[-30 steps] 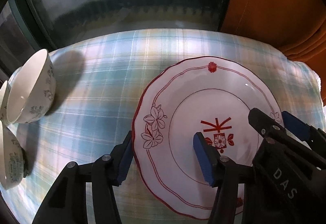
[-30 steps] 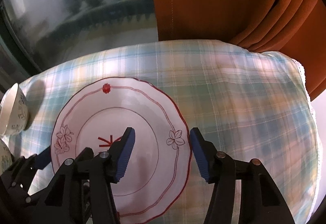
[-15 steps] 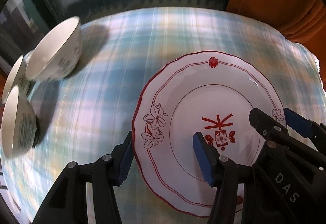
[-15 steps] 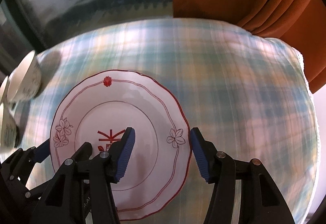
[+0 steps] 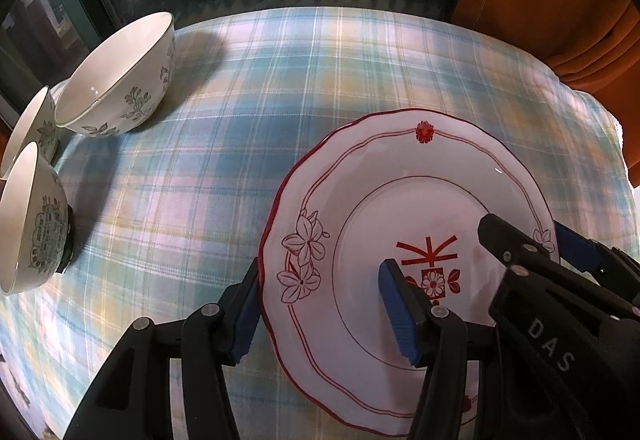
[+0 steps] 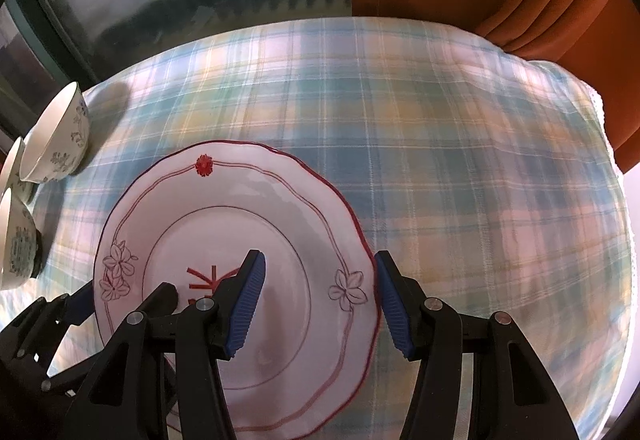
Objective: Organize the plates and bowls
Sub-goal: 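Lift and carry the red-patterned plate over the yellow-flower plate stack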
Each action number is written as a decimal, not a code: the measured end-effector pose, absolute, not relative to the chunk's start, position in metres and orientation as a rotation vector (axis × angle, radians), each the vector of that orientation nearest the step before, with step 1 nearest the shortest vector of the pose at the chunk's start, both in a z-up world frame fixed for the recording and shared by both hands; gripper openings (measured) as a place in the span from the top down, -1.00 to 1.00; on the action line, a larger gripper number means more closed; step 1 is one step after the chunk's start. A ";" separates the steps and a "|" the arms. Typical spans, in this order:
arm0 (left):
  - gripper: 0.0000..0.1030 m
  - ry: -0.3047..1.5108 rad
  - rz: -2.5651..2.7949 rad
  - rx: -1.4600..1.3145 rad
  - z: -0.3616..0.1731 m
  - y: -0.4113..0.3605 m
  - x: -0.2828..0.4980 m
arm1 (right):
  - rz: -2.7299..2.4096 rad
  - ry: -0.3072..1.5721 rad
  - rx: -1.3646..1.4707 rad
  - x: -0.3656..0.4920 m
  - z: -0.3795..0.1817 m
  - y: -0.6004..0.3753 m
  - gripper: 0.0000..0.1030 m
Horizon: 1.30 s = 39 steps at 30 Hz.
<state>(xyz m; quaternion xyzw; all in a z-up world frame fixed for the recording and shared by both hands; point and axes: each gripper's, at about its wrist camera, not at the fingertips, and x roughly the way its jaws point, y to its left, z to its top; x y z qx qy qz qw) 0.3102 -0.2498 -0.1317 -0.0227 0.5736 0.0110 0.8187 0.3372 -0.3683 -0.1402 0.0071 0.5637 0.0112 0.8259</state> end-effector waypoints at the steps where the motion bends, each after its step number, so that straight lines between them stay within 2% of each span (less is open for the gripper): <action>1: -0.13 1.222 0.022 -0.048 -0.132 -0.250 0.310 | 0.020 1.200 0.013 0.339 -0.141 -0.369 -0.15; 10: -0.12 1.204 0.003 -0.017 -0.122 -0.248 0.306 | 0.000 1.225 0.021 0.332 -0.138 -0.367 -0.16; 19: -0.11 1.137 -0.034 -0.023 -0.087 -0.239 0.279 | -0.047 1.165 0.015 0.305 -0.101 -0.358 -0.16; 39: -0.11 1.080 -0.164 0.036 -0.042 -0.240 0.191 | -0.165 1.092 0.044 0.195 -0.042 -0.353 -0.16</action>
